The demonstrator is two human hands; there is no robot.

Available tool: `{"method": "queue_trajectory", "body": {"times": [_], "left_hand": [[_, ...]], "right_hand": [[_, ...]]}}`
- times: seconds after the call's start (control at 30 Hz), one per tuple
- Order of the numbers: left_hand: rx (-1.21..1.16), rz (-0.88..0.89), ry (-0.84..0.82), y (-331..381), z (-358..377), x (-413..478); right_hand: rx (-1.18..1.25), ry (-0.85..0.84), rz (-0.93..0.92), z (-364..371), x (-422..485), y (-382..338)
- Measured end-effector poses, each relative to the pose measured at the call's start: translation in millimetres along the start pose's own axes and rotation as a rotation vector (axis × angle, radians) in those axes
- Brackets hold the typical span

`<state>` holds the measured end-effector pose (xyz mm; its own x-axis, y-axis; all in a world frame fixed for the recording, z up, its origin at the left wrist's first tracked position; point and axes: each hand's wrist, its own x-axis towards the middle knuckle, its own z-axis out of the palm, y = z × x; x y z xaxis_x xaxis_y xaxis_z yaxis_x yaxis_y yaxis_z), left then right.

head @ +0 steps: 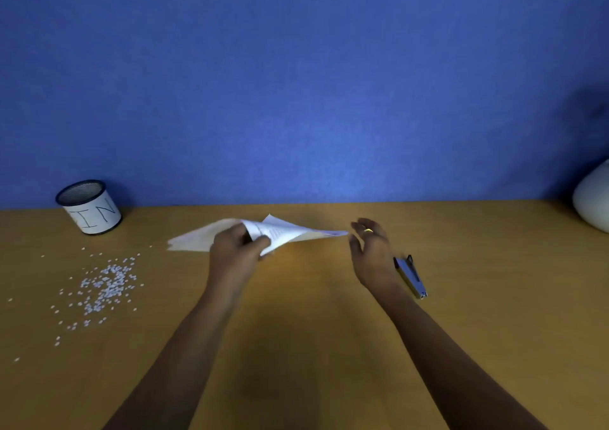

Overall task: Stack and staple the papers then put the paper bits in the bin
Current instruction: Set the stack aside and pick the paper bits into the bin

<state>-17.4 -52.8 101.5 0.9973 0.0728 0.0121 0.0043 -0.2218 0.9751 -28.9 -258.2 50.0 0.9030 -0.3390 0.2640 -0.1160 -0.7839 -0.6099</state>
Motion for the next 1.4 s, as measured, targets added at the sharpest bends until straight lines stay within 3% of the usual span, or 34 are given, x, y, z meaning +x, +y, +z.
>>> {"method": "queue_trajectory", "body": {"times": [0.13,0.23,0.47,0.7,0.87,1.4], "left_hand": [[0.295,0.206,-0.132,60,-22,-1],[0.498,0.348,-0.129,88,-32,-8],[0.579,0.561,-0.149,128,-44,-30],[0.228,0.567,-0.192,146,-47,-49],[-0.012,0.469,-0.210,151,-48,-56],[-0.097,0.563,-0.163,163,-46,-74]], "right_hand": [[0.259,0.086,-0.175,-27,-5,-59],[0.373,0.110,-0.281,-48,-11,-91],[0.557,0.069,-0.444,-85,-31,-135],[0.456,0.151,-0.432,-110,-38,-152],[0.620,0.112,-0.371,-126,-43,-157],[0.773,0.186,-0.369,-143,-53,-172]]}}
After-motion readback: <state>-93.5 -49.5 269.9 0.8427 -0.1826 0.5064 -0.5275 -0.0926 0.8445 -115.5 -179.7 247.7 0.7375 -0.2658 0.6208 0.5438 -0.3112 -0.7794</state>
